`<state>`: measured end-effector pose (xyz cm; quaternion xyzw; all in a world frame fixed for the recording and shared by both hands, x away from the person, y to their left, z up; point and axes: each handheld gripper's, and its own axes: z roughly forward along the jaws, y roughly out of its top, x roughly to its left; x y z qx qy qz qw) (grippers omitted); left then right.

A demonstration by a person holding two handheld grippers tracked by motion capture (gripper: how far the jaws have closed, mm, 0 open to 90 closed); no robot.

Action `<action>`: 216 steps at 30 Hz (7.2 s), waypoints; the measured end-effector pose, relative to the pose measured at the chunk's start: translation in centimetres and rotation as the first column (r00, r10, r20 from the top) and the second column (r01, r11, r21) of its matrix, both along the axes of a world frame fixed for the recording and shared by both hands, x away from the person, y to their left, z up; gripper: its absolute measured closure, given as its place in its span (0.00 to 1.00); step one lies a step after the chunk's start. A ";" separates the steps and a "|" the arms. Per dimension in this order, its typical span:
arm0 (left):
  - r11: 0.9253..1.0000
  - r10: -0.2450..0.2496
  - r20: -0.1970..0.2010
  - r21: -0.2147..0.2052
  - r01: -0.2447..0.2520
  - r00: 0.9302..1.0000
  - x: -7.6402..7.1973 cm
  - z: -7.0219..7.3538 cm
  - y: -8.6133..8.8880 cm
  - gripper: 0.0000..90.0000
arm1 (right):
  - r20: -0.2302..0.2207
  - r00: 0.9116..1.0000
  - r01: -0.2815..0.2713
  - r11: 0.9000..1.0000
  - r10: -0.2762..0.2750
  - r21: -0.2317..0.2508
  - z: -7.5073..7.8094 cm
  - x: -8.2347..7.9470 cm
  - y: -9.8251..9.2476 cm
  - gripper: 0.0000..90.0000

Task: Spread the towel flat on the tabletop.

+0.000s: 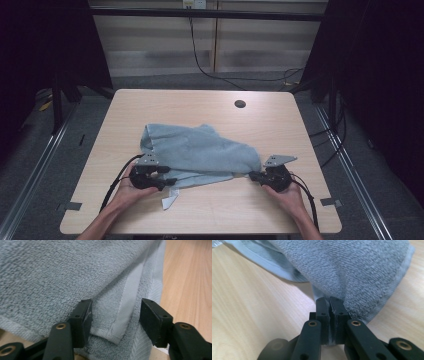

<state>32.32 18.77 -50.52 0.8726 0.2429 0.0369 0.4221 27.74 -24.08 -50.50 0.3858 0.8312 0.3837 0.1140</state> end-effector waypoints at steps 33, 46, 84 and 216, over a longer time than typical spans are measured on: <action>0.934 0.277 0.000 -0.237 -0.269 0.961 3.6 4.5 5.3 0.92 | 0.126 0.987 0.073 0.976 -0.100 0.203 6.9 8.0 1.8 0.98; 0.965 0.240 -0.043 -0.096 -0.243 0.970 3.4 0.6 3.9 0.92 | -0.030 0.999 0.047 0.990 -0.043 0.133 -0.2 7.9 3.9 0.98; 0.981 0.058 -0.029 -0.182 -0.062 0.998 -4.1 3.7 2.2 0.92 | -0.051 0.997 -0.050 0.975 0.063 0.218 3.2 -7.2 0.0 0.98; 0.995 0.006 -0.033 -0.099 -0.009 0.999 -2.1 2.6 -0.2 0.70 | -0.046 0.997 -0.052 0.983 0.061 0.177 1.4 1.2 2.9 0.75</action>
